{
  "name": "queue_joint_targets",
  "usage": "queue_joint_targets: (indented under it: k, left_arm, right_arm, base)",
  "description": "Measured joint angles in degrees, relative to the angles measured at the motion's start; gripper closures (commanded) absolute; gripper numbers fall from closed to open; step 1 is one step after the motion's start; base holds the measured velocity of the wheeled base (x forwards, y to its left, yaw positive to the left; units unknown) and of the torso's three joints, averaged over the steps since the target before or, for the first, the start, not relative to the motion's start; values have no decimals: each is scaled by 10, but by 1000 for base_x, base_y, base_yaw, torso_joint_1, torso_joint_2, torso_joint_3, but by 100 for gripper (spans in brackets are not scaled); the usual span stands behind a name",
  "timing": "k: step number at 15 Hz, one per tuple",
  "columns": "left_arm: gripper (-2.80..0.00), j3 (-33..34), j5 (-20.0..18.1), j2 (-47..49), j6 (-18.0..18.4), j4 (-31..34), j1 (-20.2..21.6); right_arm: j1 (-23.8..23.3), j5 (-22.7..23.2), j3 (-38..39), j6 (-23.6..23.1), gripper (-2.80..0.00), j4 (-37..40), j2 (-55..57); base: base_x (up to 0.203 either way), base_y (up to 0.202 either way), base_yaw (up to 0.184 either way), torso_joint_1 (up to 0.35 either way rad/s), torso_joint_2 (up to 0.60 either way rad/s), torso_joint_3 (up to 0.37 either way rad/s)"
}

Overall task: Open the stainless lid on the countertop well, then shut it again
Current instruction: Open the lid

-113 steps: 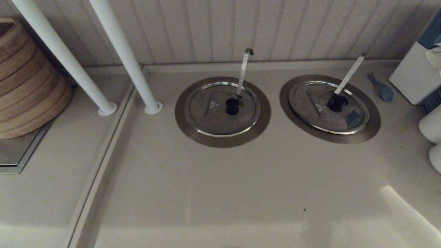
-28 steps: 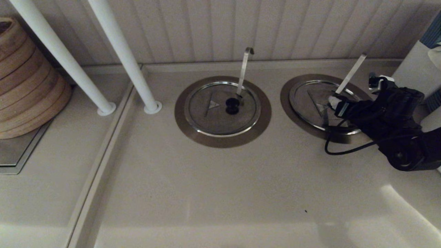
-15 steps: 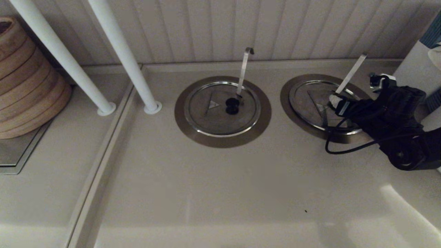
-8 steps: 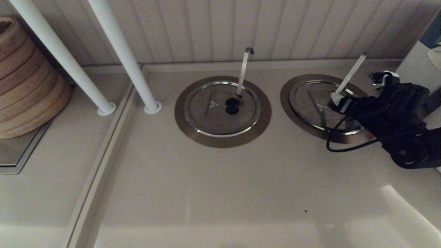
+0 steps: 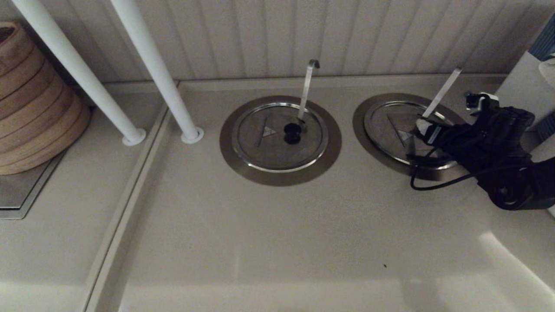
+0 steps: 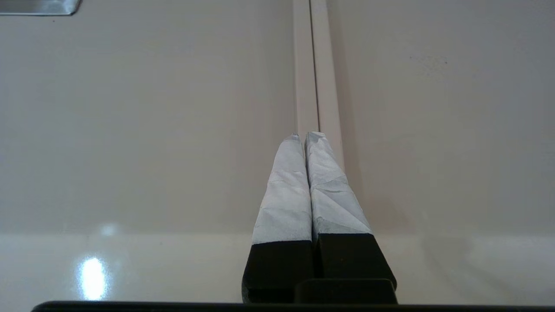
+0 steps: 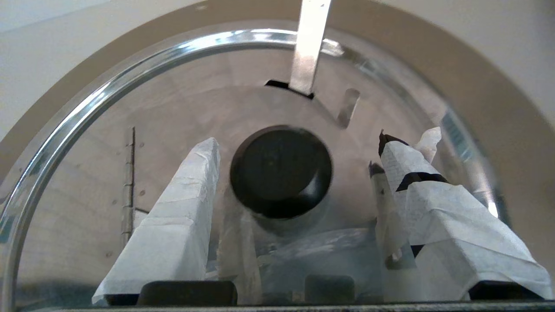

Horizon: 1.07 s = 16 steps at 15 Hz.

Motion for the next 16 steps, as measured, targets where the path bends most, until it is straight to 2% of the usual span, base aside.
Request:
queue_joint_targets:
  k: [6, 16]
  left_arm:
    - [0, 0, 0, 0, 0, 0, 0]
    - [0, 0, 0, 0, 0, 0, 0]
  right_arm:
    - [26, 0, 8, 11, -280, 0, -3]
    - [29, 0, -4, 12, -280, -2, -6]
  base:
    - [0, 0, 0, 0, 0, 0]
    - [0, 0, 0, 0, 0, 0]
